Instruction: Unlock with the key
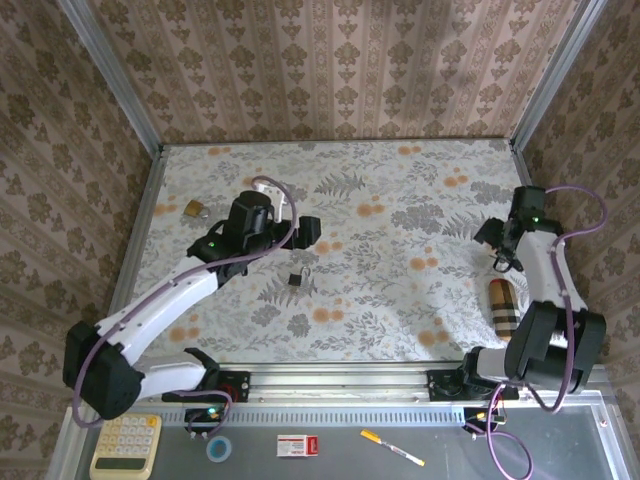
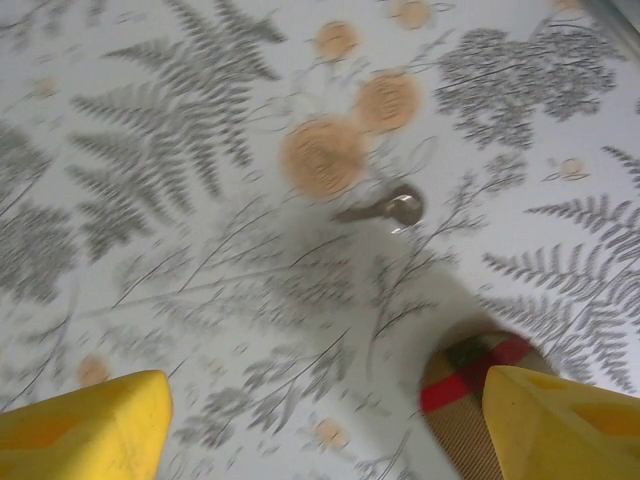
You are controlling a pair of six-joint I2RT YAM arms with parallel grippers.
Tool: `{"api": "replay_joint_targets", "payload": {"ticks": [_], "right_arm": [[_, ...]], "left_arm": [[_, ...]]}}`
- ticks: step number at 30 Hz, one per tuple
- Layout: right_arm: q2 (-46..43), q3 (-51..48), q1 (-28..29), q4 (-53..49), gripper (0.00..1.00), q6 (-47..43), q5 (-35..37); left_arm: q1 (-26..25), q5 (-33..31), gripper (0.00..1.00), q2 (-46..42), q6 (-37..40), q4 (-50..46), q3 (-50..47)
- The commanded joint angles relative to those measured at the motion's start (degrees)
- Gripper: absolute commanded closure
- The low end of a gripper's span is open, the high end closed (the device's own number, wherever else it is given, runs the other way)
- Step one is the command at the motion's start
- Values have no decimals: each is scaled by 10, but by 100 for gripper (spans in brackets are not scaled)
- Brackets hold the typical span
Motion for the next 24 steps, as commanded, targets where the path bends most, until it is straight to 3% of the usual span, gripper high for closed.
{"api": "replay_joint_targets", "payload": {"ticks": [1, 7, 10, 24], "right_arm": [[44, 23, -21, 24, 21, -23, 20], [98, 26, -46, 73, 30, -49, -9], [143, 53, -46, 54, 41, -68, -30], [213, 55, -47, 33, 63, -67, 33]], "left_arm": [[22, 77, 0, 32, 15, 46, -26], [40, 122, 0, 63, 14, 120, -64], [41, 140, 0, 78, 29, 136, -70], [62, 170, 1, 104, 25, 146, -76]]}}
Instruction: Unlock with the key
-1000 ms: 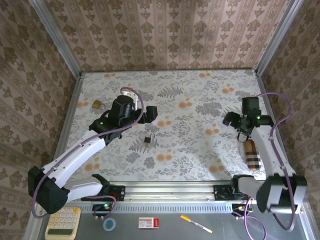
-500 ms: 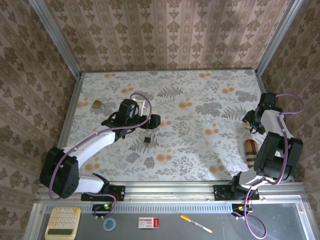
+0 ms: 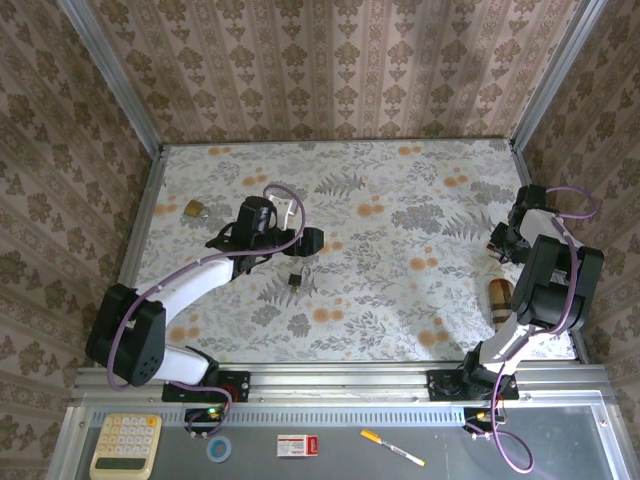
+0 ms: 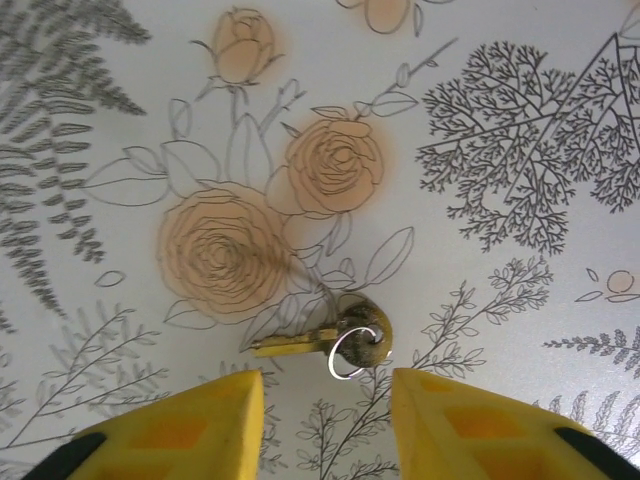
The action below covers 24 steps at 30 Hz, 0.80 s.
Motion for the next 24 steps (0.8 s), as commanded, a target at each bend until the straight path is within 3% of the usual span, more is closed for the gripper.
{"api": "replay_joint_targets", "payload": {"ticks": [1, 14, 21, 24], "right_arm": [[18, 4, -2, -15, 63, 4, 25], [49, 16, -1, -16, 79, 11, 26], [52, 10, -2, -16, 100, 18, 29], [44, 5, 2, -13, 100, 18, 21]], "left_arm": [[6, 20, 1, 5, 6, 19, -9], [6, 21, 2, 8, -10, 16, -12], [5, 28, 3, 15, -13, 15, -8], [5, 28, 3, 15, -15, 15, -8]]}}
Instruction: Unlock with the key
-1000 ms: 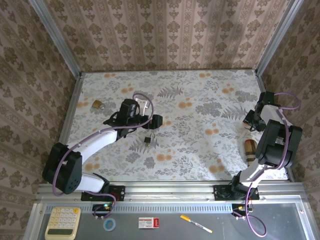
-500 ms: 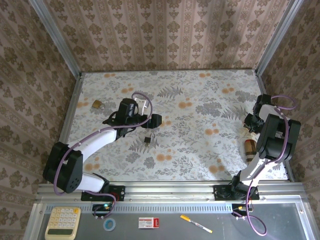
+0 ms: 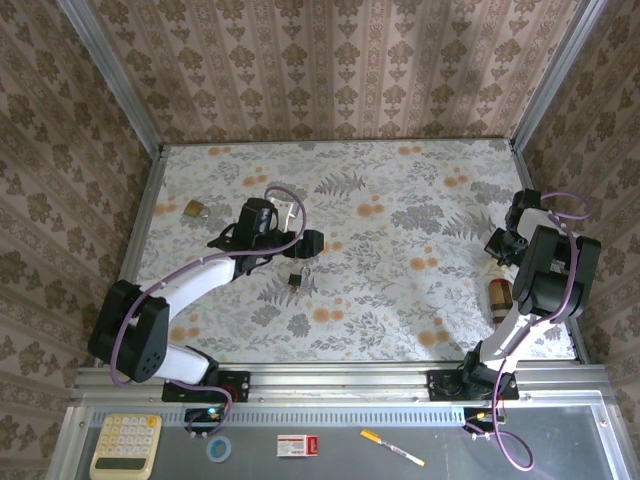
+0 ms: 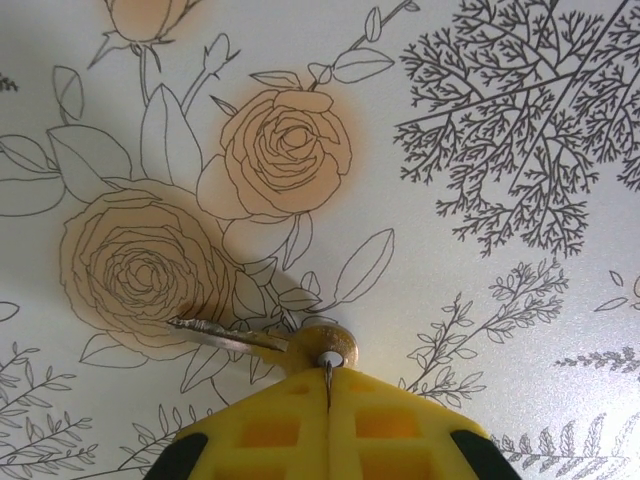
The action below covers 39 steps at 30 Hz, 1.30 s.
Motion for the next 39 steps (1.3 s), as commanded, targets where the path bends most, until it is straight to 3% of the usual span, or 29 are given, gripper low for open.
{"api": "replay_joint_targets", "payload": {"ticks": [1, 6, 11, 18, 23, 30, 39], "right_arm": [[-4, -2, 4, -11, 100, 4, -1], [-49, -2, 43, -21, 100, -4, -23], [-119, 20, 126, -47, 100, -16, -49], [-221, 32, 275, -35, 100, 2, -130], [-284, 11, 360, -1, 100, 48, -171], [-312, -6, 450, -6, 100, 85, -175], [-340, -27, 506, -10, 100, 107, -161]], "left_arm": [[0, 12, 3, 2, -6, 12, -2], [-16, 12, 4, 3, -23, 20, -2], [-40, 26, 5, -4, -80, 66, -6], [-75, 52, 5, -7, -256, 247, -26], [-122, 17, 11, 8, -368, 353, -31], [-198, -58, 21, 28, -374, 334, 0], [-242, -123, 33, 56, -378, 299, 15]]}}
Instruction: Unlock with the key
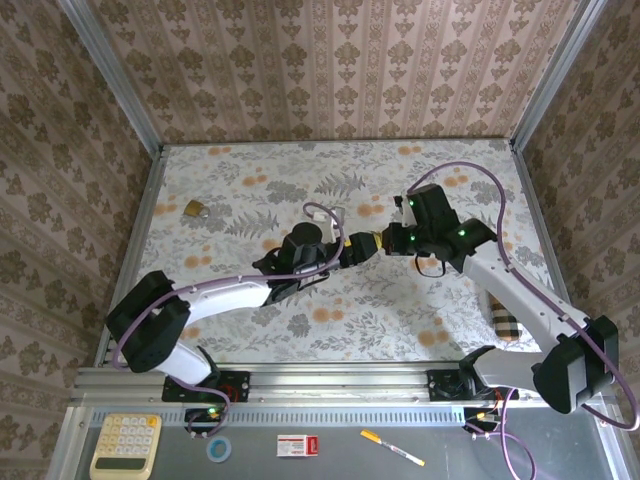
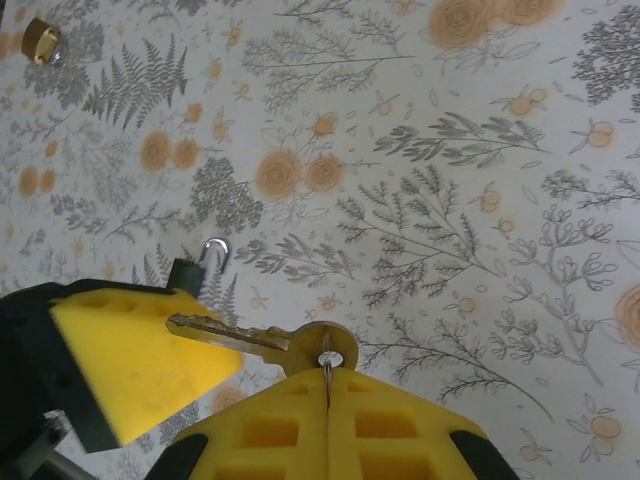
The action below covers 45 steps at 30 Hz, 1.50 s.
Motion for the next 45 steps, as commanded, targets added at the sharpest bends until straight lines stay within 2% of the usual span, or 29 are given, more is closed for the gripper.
{"api": "replay_joint_targets", "payload": {"ticks": [1, 12, 20, 31, 38, 45], "right_arm": [[-25, -10, 12, -7, 100, 18, -1], [-33, -13, 40, -14, 100, 16, -3], [-27, -15, 56, -14, 100, 13, -4], [-25, -17, 67, -10, 100, 11, -11], [-24, -22, 70, -4, 100, 10, -11], [-34, -30, 54, 27, 100, 13, -29]], "left_arm": [[-9, -41, 34, 4, -7, -13, 24], [-13, -70, 47, 13, -9, -29, 31], [-9, -81, 52, 18, -8, -40, 37], [1, -89, 71, 20, -6, -49, 35], [0, -86, 99, 20, -9, -46, 34], [0, -89, 100, -6, 8, -46, 19]]}}
